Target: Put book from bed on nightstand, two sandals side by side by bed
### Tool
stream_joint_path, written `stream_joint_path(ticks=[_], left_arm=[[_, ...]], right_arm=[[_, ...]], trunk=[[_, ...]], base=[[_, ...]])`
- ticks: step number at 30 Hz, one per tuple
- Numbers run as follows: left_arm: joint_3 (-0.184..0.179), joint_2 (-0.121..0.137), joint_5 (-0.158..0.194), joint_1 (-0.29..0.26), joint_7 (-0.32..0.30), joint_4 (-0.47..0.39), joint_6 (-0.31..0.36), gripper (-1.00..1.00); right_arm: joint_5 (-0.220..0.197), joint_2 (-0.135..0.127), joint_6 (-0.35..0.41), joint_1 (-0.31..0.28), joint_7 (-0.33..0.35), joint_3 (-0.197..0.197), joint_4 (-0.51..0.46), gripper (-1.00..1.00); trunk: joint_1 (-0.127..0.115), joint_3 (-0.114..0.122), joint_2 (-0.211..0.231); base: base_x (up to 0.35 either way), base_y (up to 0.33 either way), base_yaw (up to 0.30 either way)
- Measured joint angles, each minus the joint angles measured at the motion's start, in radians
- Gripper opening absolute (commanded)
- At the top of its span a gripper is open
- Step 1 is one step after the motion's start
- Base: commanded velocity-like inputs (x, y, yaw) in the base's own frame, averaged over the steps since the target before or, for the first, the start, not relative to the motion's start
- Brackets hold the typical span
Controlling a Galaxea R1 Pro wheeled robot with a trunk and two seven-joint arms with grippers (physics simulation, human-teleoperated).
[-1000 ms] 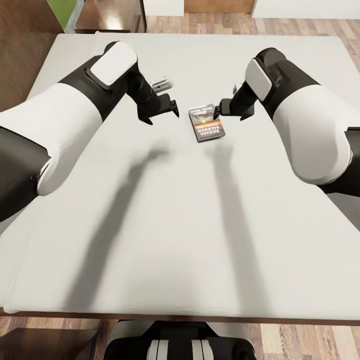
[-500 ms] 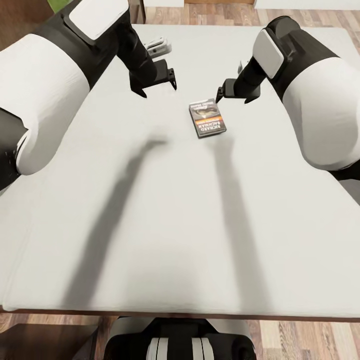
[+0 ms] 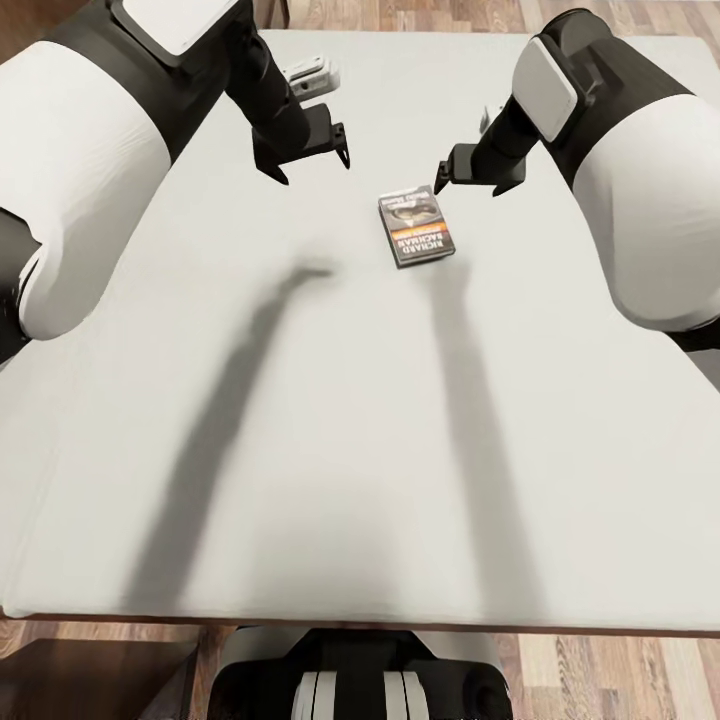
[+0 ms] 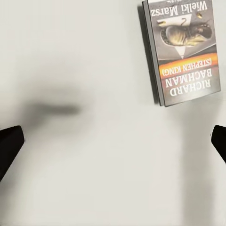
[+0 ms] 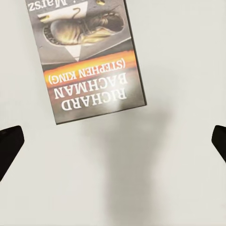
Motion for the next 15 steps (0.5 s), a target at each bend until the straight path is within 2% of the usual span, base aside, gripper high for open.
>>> stream_joint_path(ticks=[15], left_arm=[[-0.001, 0.005, 0.002, -0.003, 0.016, 0.004, 0.001, 1.0]], right_arm=[[0.003, -0.004, 0.0, -0.004, -0.001, 0.0, -0.007, 1.0]], trunk=[[0.0, -0.024, 0.0]], base=[[0.0, 0.0, 0.0]])
